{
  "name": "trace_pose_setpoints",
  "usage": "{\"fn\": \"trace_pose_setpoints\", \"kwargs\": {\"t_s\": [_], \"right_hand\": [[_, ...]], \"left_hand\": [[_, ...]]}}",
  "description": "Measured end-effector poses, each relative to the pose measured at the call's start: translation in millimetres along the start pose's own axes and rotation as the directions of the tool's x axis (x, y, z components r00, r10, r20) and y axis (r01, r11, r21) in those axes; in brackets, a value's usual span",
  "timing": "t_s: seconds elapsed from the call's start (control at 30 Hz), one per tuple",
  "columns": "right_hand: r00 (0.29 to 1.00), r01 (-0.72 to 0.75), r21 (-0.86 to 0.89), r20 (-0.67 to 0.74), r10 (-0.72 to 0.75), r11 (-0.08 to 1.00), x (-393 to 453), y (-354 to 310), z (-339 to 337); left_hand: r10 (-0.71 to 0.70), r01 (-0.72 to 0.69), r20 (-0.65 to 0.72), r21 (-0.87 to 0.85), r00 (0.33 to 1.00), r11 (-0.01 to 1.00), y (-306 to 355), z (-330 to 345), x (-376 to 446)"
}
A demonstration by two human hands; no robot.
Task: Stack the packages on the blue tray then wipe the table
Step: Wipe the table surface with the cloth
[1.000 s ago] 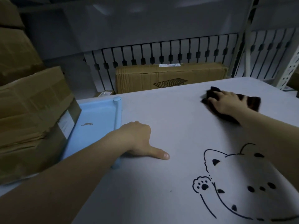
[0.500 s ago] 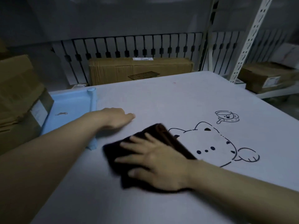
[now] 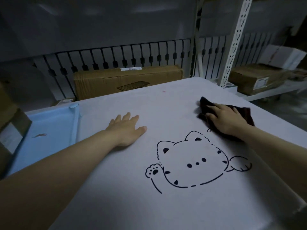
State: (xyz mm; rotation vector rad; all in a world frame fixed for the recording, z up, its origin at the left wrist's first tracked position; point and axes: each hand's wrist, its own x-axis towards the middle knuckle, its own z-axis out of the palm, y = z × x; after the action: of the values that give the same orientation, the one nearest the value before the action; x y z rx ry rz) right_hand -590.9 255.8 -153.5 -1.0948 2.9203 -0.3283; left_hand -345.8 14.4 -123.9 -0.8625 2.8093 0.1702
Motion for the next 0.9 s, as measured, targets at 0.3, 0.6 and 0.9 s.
{"fn": "trace_pose_setpoints", "kwargs": {"t_s": [0.3,0.6,0.9], "right_hand": [[0.876,0.465,0.064,0.112,-0.469,0.883,-1,-142,23],[0.892,0.437,0.114,0.07,-0.446,0.892,107,-159,35],[0.985,0.158,0.038,0.06,-0.16,0.987,173,-135,30]], "left_hand": [[-0.051,0.051,-0.054,0.006,0.997,0.999,11,-5,56],[-0.009,0.022,-0.162,0.079,0.987,0.997,-6,-17,58],[-0.005,0.019,-0.184,0.076,0.983,0.997,0,-9,56]]}}
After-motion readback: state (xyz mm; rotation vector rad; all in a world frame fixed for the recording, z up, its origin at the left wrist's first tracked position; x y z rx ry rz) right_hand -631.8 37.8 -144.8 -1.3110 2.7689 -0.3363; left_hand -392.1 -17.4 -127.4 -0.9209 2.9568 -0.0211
